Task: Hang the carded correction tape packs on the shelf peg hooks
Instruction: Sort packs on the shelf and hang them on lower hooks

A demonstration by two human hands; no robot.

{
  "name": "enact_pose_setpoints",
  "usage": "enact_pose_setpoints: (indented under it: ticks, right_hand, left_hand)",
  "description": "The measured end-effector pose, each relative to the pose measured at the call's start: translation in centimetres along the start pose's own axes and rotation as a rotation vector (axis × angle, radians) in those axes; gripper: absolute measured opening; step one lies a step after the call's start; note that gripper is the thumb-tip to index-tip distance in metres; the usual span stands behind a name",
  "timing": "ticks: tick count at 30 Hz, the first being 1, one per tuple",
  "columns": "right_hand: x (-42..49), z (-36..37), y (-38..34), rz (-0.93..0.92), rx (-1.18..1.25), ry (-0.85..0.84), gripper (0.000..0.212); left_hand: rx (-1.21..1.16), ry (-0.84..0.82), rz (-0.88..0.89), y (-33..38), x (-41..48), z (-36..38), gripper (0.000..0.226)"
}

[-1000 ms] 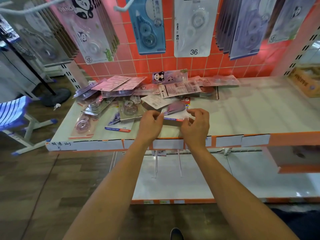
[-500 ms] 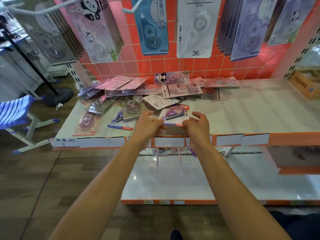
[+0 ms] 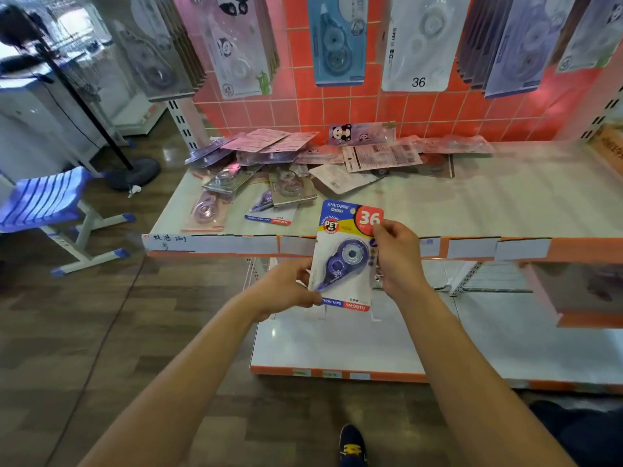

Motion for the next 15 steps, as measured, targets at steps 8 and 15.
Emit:
enact_pose_setpoints:
  ticks: [8,15]
  right_hand:
    - [-6.1,4.5,3.9,-0.038,-0.035,-0.017,0.007]
    - [-7.6,7.0,11.7,-0.038,-0.103,-0.04,0.011]
  left_hand:
    - [-0.085,0.006,-0.003,-7.0,-3.8,0.4,0.038]
    - [-0.148,0.094,-0.08,-17.3,-3.1,1.0,0.035]
Point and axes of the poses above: each hand's wrist, its own x-axis towards the middle knuckle, its own z-axis out of the palm, y = z × x, the point moved 2 cm from there along x, towards the middle knuckle, and after that the axes turned 14 degrees about -x, right-handed, at the moved point
